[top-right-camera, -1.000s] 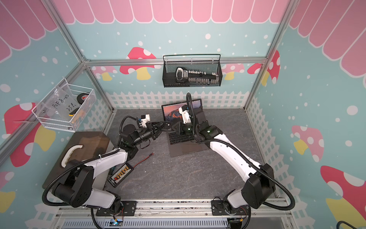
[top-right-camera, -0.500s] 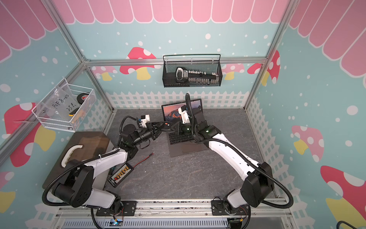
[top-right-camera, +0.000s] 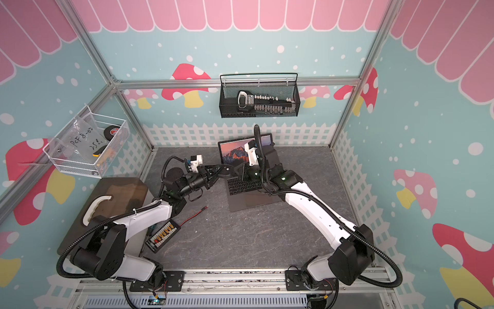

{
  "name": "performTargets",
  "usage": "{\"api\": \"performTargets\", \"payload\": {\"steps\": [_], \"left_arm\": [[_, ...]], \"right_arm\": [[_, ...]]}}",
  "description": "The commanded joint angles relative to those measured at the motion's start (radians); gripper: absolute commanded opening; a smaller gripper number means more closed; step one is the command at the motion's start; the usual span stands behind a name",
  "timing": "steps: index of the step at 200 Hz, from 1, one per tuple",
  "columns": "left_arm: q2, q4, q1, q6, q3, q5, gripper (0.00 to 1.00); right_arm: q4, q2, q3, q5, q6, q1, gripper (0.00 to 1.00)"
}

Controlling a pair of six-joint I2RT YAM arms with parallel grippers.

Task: Insert the wireless mouse receiver into the laptop
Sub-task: Close the lid on the mouse.

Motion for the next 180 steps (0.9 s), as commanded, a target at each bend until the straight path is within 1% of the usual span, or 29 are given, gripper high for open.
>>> {"api": "performTargets", "payload": {"steps": [1, 37, 70, 94, 103, 117, 124, 131, 147, 167, 180], "left_arm": [[-0.018, 0.030, -0.005, 0.009, 0.018, 0.006, 0.00], [-0.015, 0.033, -0.029, 0.007, 0.038, 0.005, 0.00], [-0.020, 0.008, -0.027, 0.026, 0.041, 0.000, 0.00], [-0.023, -0.019, -0.020, 0.044, 0.038, -0.007, 0.00], [-0.024, -0.024, -0.019, 0.048, 0.036, -0.004, 0.00], [-0.026, -0.031, -0.016, 0.055, 0.034, -0.002, 0.00], [-0.027, -0.037, -0.014, 0.058, 0.034, -0.003, 0.00], [-0.028, -0.041, -0.014, 0.061, 0.034, -0.003, 0.00], [-0.029, -0.044, -0.011, 0.064, 0.034, -0.003, 0.00], [-0.029, -0.046, -0.011, 0.064, 0.036, -0.001, 0.00], [-0.029, -0.046, -0.010, 0.064, 0.037, 0.004, 0.00]], "right_arm": [[0.004, 0.047, 0.005, -0.041, 0.009, 0.015, 0.00], [0.028, 0.099, 0.019, -0.058, 0.027, 0.034, 0.00], [0.024, 0.088, 0.015, -0.029, 0.018, 0.033, 0.00], [0.028, 0.061, 0.007, -0.035, 0.000, 0.028, 0.00], [0.037, 0.042, -0.003, -0.033, -0.001, 0.022, 0.10], [0.075, 0.009, -0.039, -0.021, 0.019, 0.007, 0.33], [0.100, -0.006, -0.066, -0.005, 0.049, 0.000, 0.41], [0.122, -0.016, -0.094, 0.008, 0.080, -0.009, 0.47], [0.118, -0.007, -0.115, 0.013, 0.110, -0.019, 0.57], [0.093, 0.031, -0.098, -0.023, 0.117, -0.020, 0.62], [0.083, 0.051, -0.085, -0.045, 0.118, -0.020, 0.62]]}}
